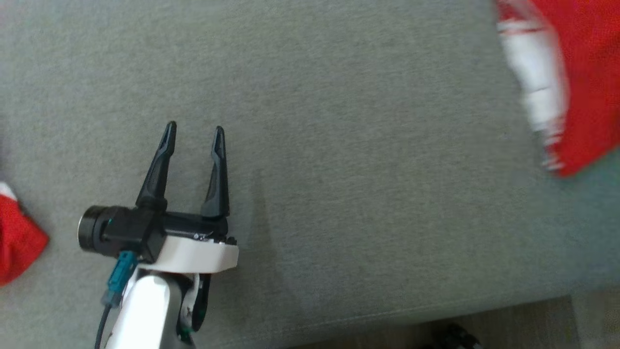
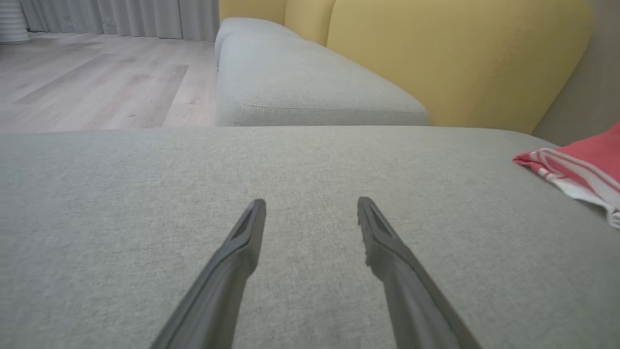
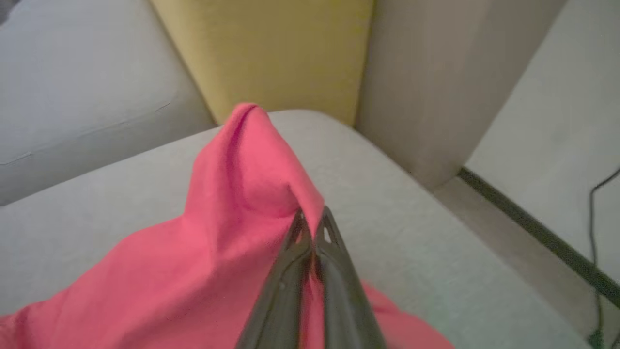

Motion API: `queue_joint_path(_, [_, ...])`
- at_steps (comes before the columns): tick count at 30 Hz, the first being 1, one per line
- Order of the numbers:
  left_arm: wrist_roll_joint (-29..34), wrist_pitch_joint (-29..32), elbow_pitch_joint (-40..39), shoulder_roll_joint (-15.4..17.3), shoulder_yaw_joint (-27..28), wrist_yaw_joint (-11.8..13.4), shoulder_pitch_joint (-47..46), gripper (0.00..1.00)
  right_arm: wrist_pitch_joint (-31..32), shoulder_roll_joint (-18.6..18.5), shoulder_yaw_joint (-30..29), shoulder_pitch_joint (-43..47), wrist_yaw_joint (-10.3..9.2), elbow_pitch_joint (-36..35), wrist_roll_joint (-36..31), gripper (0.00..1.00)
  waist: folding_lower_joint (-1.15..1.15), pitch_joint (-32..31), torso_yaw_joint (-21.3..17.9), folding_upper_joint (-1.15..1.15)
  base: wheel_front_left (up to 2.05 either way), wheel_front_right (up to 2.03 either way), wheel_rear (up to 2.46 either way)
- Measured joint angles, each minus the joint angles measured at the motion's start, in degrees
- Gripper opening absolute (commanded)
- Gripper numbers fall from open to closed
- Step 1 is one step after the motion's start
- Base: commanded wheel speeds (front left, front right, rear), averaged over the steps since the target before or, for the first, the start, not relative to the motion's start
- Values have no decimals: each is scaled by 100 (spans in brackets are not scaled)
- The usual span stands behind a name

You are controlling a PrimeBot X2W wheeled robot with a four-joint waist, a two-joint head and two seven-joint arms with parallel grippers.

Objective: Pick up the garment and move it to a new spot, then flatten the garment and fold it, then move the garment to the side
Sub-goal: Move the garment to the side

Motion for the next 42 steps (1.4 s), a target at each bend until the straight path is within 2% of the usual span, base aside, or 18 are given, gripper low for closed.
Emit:
queue_joint_path(3, [8,0,-56,4,30,-1,5,100,-177,-350,-626,-415,0,278,-711,0,-1,127,212,0,0,0,0])
queue_joint_path(7, [8,-2,-174,5,44,1,35,100,-311,-497,-1322,-748,0,541,-1556,0,-2,246,483,0,0,0,0])
queue_joint_path(8, [8,-2,-174,5,44,1,35,100,-311,-497,-1322,-748,0,541,-1556,0,-2,246,483,0,0,0,0])
queue_joint_path(9, [8,-3,-208,5,47,2,35,100,-387,-501,-1481,-806,0,579,-1725,7,-2,281,534,0,0,0,0])
queue_joint_path(10, [8,-3,-233,5,51,3,35,100,-475,-510,-1605,-867,0,614,-1909,39,-1,316,578,0,0,0,0])
queue_joint_path(11, [8,-3,-244,5,51,4,34,100,-552,-513,-1708,-916,0,648,-2087,92,-1,346,615,0,0,0,0])
queue_joint_path(12, [8,-3,-252,4,52,9,34,100,-604,-516,-1785,-971,0,703,-2267,100,-1,365,644,0,0,0,0])
queue_joint_path(14, [5,-3,-253,4,58,57,36,100,-766,-509,-1793,-994,0,816,-2608,100,0,349,668,0,0,0,0])
queue_joint_path(16, [-20,-3,-255,3,69,62,36,100,-1280,-502,-1700,-990,0,887,-2813,100,-2,213,651,0,0,0,0])
queue_joint_path(20, [-151,-3,-213,2,81,83,40,100,-2108,-424,-1433,-921,0,903,-2553,100,-2,-85,624,0,0,0,0])
queue_joint_path(21, [-227,-3,-148,1,101,107,73,100,-2431,-332,-1140,-725,0,864,-2398,100,-2,-281,616,0,0,0,0])
queue_joint_path(24, [-312,-3,-75,1,183,114,288,100,-2742,-116,-668,-159,0,592,-1961,100,-2,-628,608,0,0,0,0])
queue_joint_path(27, [-368,-3,64,2,269,111,600,100,-2849,107,-45,624,0,22,-1378,100,-2,-1006,605,0,0,0,0])
queue_joint_path(30, [-417,-3,204,2,324,96,840,100,-2894,322,579,1530,0,-905,-882,100,-2,-1385,612,0,0,0,0])
queue_joint_path(34, [-454,-2,396,5,423,20,979,100,-2938,714,805,2925,0,-2137,-601,100,-3,-1838,669,1,0,0,0])
queue_joint_path(36, [-499,-2,476,4,426,1,1018,100,-2925,1087,928,3626,0,-2642,-546,100,-3,-2020,716,1,0,0,0])
queue_joint_path(39, [-514,-2,673,5,417,-7,1088,100,-2872,1562,1145,4447,0,-3037,-374,100,-3,-2220,804,1,0,0,0])
queue_joint_path(42, [-514,-1,926,5,389,-54,1227,100,-2885,1650,1273,4952,0,-3123,-366,100,-3,-2386,892,1,0,0,0])
